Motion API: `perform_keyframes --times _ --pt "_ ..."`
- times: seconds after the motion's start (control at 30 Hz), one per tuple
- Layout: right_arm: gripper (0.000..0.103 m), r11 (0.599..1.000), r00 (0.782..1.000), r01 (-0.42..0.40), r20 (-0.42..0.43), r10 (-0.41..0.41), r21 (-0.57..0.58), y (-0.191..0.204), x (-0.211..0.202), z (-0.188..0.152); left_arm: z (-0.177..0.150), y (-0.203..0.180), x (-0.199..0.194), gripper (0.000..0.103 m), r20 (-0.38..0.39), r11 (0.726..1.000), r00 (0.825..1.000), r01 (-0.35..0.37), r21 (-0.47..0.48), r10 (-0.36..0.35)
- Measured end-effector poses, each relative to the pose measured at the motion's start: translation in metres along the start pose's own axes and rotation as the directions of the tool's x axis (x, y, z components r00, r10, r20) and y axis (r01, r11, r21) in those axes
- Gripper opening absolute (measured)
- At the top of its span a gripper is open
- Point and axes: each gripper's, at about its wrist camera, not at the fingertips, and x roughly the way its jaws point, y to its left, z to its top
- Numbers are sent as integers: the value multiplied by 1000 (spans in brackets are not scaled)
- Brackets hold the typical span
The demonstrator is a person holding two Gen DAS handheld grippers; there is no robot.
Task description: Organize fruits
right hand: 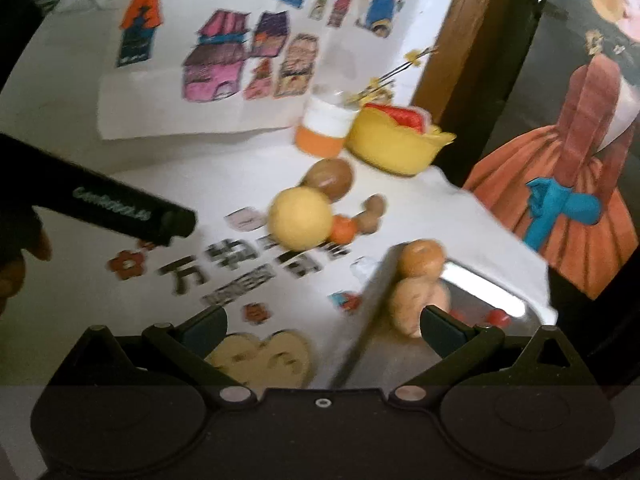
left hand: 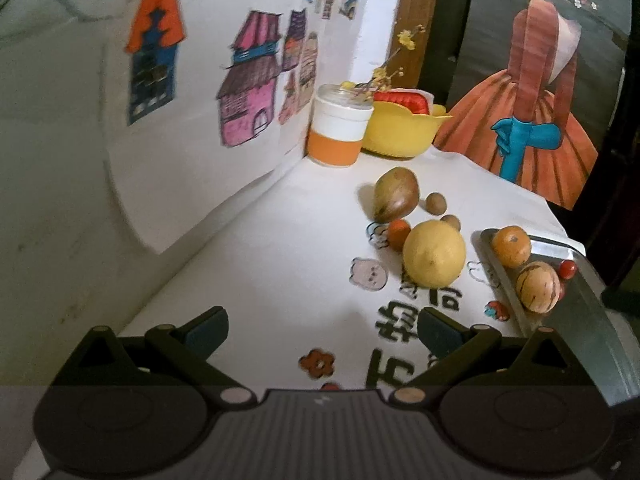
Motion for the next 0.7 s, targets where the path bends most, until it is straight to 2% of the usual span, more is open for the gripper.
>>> perform_keyframes --times 0.13,0.33,0.7 --pt "102 999 999 34 37 -34 -14 -21 2 9 7 -11 7 103 8 1000 1000 19 21 -19" --pt "102 988 996 71 69 -62 -140 -31 22 18 11 -30 21 103 0 997 999 47 57 -47" --pt "102 968 999 15 52 -2 -251 -39 52 12 15 -42 49 102 -67 993 991 115 15 -114"
